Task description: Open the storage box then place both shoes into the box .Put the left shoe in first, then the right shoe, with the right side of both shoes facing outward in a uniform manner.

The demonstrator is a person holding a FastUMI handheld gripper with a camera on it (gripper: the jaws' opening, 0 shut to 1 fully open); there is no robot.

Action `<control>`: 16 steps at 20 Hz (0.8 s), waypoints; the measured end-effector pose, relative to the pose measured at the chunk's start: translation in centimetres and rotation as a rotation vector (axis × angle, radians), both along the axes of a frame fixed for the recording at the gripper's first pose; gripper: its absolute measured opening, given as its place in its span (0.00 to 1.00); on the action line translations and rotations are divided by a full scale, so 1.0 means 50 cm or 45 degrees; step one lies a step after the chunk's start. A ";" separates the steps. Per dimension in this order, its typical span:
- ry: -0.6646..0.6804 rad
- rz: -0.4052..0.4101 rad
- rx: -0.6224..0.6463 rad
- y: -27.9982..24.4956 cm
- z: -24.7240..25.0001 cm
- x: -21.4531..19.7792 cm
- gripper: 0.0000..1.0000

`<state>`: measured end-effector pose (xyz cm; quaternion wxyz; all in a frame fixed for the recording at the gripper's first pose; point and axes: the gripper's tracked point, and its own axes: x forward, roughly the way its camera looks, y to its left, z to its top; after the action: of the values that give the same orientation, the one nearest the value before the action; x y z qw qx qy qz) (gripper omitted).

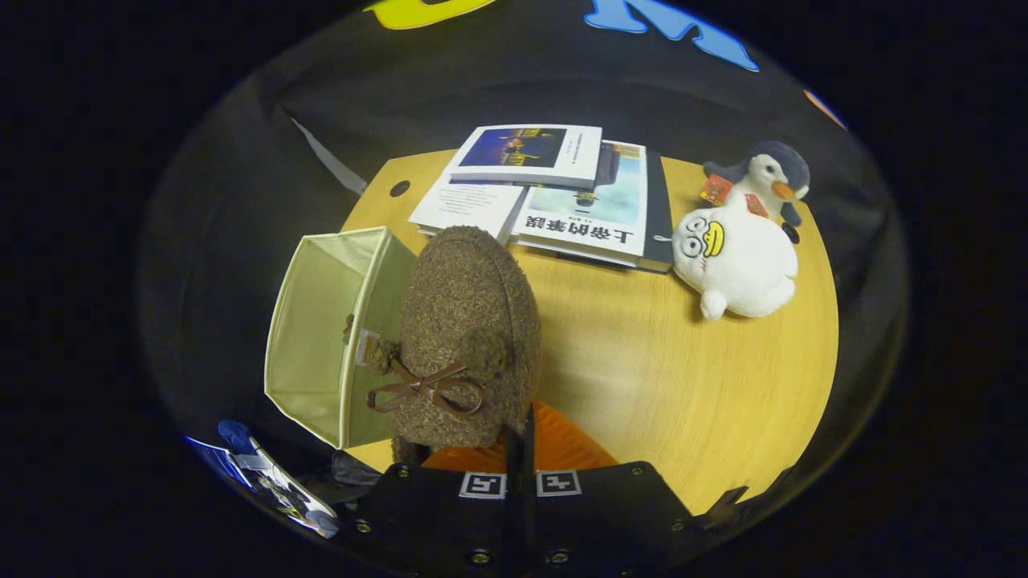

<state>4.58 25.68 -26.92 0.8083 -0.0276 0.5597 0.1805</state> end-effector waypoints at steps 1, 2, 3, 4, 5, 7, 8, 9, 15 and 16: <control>-0.001 0.020 0.005 0.021 0.005 -0.001 0.00; -0.004 0.044 0.008 0.041 0.008 -0.001 0.00; -0.006 0.063 0.011 0.064 0.027 -0.013 0.00; -0.006 0.085 0.018 0.084 0.031 -0.016 0.00; -0.003 0.100 0.027 0.103 0.034 -0.017 0.00; 0.004 0.133 0.040 0.138 0.043 -0.018 0.00; 0.005 0.147 0.046 0.155 0.045 -0.017 0.00; 0.006 0.158 0.050 0.172 0.048 -0.015 0.00; 0.045 0.205 0.110 0.262 0.043 -0.028 0.00; 0.050 0.210 0.113 0.274 0.043 -0.029 0.00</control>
<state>3.14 39.40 -24.77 0.7800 -0.0341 0.5629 0.2714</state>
